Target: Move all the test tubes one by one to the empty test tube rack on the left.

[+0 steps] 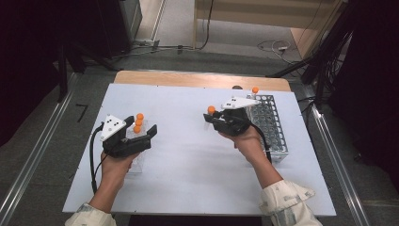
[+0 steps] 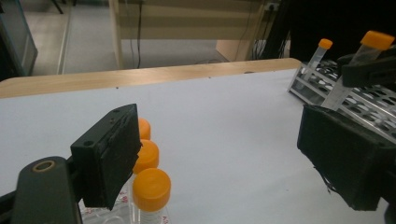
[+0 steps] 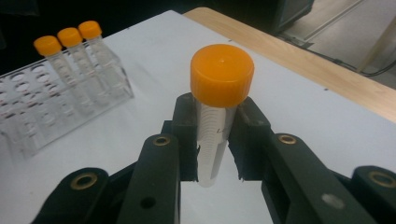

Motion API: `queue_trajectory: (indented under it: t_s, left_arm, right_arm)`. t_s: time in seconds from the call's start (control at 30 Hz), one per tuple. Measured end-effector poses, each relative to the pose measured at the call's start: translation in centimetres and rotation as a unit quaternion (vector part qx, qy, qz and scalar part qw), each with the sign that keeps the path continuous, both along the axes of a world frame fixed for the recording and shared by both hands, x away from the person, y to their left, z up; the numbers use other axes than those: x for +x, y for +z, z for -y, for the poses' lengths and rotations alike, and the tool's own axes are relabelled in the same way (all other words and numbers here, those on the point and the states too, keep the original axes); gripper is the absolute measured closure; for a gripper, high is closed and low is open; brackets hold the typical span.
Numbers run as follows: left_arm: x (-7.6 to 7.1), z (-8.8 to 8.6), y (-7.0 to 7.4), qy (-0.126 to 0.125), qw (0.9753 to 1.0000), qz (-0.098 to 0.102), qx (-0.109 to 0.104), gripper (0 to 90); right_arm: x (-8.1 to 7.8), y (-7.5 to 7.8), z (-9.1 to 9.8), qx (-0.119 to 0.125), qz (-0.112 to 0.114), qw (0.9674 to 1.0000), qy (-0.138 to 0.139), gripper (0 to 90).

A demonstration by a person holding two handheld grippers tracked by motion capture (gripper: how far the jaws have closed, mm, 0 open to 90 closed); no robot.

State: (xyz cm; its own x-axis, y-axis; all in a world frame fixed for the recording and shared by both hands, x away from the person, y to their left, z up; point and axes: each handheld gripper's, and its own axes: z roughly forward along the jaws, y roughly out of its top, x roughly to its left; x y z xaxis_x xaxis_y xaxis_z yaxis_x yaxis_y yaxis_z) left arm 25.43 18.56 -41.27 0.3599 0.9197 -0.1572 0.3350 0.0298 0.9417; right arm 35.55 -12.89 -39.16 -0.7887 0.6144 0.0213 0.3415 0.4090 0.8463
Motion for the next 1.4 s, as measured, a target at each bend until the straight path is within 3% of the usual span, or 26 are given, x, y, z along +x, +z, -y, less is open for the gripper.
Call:
queue_trajectory:
  t_s: [0.33, 0.7, 1.03, 1.2, 1.4]
  left_arm:
    - [-0.2, 0.7, 0.1, -0.018, 0.9998, 0.001, 0.000, 13.7]
    - [-0.3, 2.1, -0.3, -0.045, 0.9988, -0.007, 0.020, 14.7]
    - [-0.6, 3.2, -0.5, -0.083, 0.9960, -0.004, 0.031, 28.8]
    - [-0.6, 3.4, -0.6, -0.090, 0.9954, -0.003, 0.032, 33.9]
    - [-0.6, 3.3, -0.8, -0.101, 0.9946, -0.004, 0.025, 49.3]
  right_arm:
    - [-1.0, -1.2, -3.6, -0.010, -0.010, 0.9990, 0.043, 71.3]
    - [-2.1, -2.3, -6.8, -0.022, -0.018, 0.9962, 0.082, 71.4]
    - [-3.5, -3.1, -9.3, -0.038, -0.026, 0.9916, 0.121, 71.4]
    - [-3.8, -3.4, -10.1, -0.039, -0.028, 0.9904, 0.130, 71.3]
    - [-4.0, -3.4, -10.5, -0.037, -0.027, 0.9894, 0.138, 71.3]
